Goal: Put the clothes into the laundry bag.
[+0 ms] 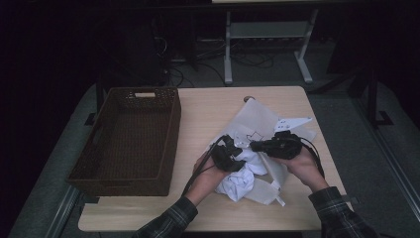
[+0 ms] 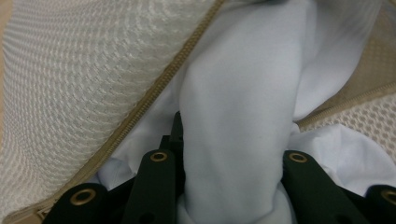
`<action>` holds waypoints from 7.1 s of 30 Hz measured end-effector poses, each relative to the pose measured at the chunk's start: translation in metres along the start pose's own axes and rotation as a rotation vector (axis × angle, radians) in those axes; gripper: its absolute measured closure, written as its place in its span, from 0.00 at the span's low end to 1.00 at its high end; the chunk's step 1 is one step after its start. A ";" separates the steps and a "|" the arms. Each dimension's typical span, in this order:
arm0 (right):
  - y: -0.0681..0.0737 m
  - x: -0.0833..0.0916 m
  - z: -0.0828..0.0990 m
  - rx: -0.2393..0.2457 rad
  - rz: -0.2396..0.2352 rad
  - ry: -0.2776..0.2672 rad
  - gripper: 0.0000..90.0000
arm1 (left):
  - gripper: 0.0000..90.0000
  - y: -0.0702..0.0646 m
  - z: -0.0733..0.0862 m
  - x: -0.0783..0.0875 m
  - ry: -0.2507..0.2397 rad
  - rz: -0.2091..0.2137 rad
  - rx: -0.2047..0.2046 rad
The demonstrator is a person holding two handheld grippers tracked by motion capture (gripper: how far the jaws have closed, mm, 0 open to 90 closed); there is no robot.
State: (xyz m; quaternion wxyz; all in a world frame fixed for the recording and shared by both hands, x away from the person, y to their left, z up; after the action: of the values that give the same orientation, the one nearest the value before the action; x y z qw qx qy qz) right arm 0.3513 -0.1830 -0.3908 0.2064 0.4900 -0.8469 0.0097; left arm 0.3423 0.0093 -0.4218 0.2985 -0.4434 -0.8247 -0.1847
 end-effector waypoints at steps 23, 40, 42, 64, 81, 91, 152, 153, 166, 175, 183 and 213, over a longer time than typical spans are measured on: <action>-0.013 0.006 0.006 -0.022 0.050 -0.008 0.98 | 0.62 0.004 -0.011 -0.029 -0.015 -0.027 0.082; -0.015 0.002 0.010 -0.027 0.065 0.006 0.97 | 0.32 0.005 -0.003 0.034 -0.124 0.026 0.078; -0.015 0.001 0.011 -0.023 0.064 0.008 0.97 | 0.32 0.004 -0.001 0.044 -0.141 0.033 0.080; -0.012 -0.004 0.015 0.001 0.062 0.040 0.97 | 0.46 -0.049 0.045 0.024 -0.060 0.190 -0.013; 0.012 0.043 0.041 -0.032 0.132 0.068 0.62 | 0.47 -0.033 0.059 0.017 -0.037 0.154 0.008; 0.036 0.056 0.079 -0.056 0.153 0.131 0.59 | 0.42 -0.038 0.049 0.030 -0.071 0.160 0.011; 0.026 0.058 0.072 -0.056 0.145 0.039 0.96 | 0.71 -0.049 -0.002 -0.015 -0.196 0.147 0.075; 0.026 0.058 0.072 -0.055 0.144 0.038 0.96 | 0.69 -0.049 -0.002 -0.011 -0.196 0.151 0.070; 0.025 0.056 0.073 -0.056 0.144 0.049 0.96 | 0.59 -0.017 0.014 0.048 -0.228 0.076 0.076; 0.025 0.055 0.074 -0.049 0.145 0.057 0.96 | 0.53 0.013 0.016 0.049 -0.241 0.034 0.093; 0.025 0.055 0.074 -0.046 0.146 0.059 0.96 | 0.81 0.004 0.005 0.024 -0.217 0.060 0.036; 0.022 0.057 0.076 -0.033 0.156 0.076 0.96 | 0.77 -0.012 -0.014 -0.019 -0.207 0.083 0.048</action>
State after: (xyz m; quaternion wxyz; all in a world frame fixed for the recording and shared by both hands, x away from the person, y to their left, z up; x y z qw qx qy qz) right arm 0.2825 -0.2356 -0.4353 0.2450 0.4182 -0.8741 0.0305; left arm 0.3449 -0.0172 -0.4243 0.2295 -0.4867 -0.8363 -0.1053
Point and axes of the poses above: each handheld gripper's, and its own axes: x roughly backward along the jaws, z roughly out of its underside, y roughly to its left, the point moved 1 cm from there along -x, roughly forward along the jaws, and after that the axes turned 11 degrees about -y, right-handed, at the moved point
